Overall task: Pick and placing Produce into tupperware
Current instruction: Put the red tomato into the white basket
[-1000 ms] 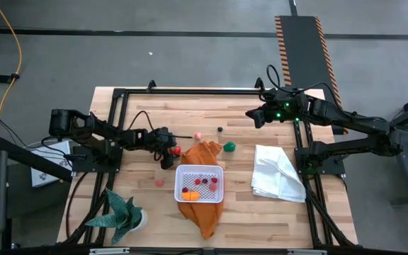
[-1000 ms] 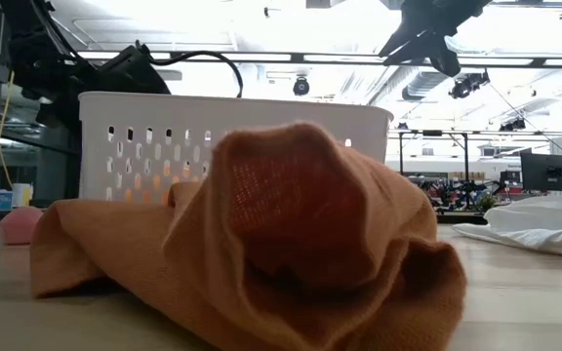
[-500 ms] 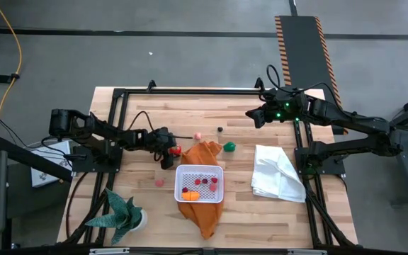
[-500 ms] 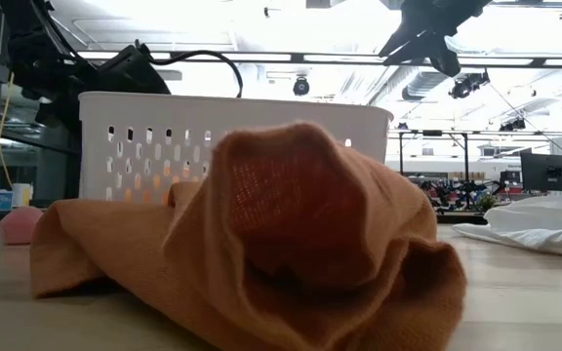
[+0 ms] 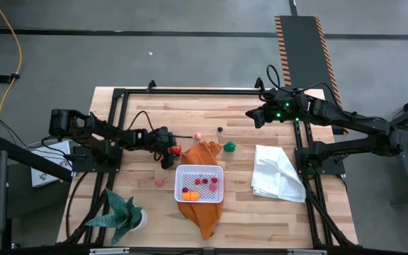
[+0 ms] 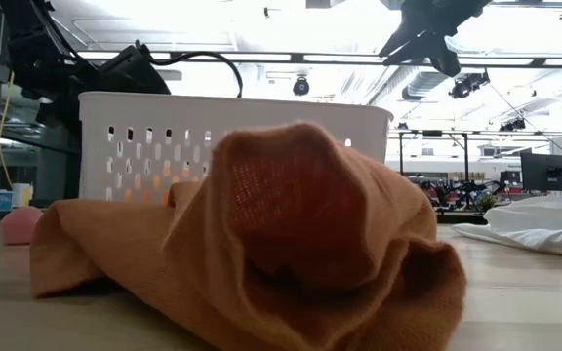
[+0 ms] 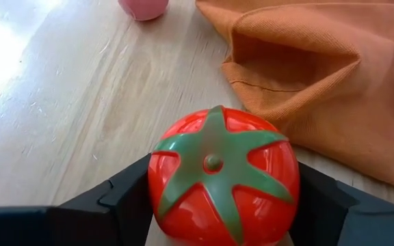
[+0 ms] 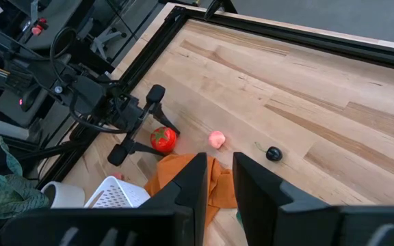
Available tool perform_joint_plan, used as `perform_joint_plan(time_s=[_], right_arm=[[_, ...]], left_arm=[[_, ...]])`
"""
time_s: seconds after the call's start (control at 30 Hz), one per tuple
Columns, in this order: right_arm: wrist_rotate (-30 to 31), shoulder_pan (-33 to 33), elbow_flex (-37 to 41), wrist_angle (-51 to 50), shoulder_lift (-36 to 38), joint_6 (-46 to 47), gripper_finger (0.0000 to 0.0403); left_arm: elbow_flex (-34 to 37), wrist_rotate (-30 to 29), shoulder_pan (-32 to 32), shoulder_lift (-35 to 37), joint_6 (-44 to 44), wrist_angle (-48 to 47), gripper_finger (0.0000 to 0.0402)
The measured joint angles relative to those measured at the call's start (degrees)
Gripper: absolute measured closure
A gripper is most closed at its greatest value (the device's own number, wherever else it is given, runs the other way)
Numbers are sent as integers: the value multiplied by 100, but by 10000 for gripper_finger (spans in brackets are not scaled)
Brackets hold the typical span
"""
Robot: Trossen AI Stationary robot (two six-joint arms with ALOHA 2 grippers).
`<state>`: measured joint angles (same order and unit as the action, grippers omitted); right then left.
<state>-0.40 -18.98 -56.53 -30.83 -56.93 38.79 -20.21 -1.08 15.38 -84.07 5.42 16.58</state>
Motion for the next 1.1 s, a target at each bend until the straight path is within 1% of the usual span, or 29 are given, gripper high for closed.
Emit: perform_joint_plan(time_s=[0.07, 0.13, 0.3, 0.43, 0.63, 0.7, 0.8, 0.93, 1.1], right_arm=[[0, 0, 0, 0, 0, 0, 340], [0, 1, 0, 0, 0, 0, 340], [0, 1, 0, -2, -1, -1, 340], [0, 2, 2, 0, -2, -9, 340], [0, 1, 1, -1, -1, -14, 340], [0, 1, 0, 0, -1, -15, 340], [0, 0, 0, -2, -2, -15, 340], [0, 2, 0, 0, -2, -17, 340], [0, 2, 0, 0, 0, -17, 340]], left_arm=[[0, 0, 0, 0, 59, 0, 138], [0, 0, 0, 0, 63, 2, 136], [0, 0, 0, 0, 67, 9, 165], [0, 0, 0, 2, 89, 9, 165], [0, 0, 0, 2, 105, 9, 139], [0, 2, 0, 2, 106, 11, 144], [0, 2, 0, 2, 106, 30, 163], [-2, 2, 0, 1, 133, 35, 165], [-2, 2, 0, 2, 238, 37, 137]])
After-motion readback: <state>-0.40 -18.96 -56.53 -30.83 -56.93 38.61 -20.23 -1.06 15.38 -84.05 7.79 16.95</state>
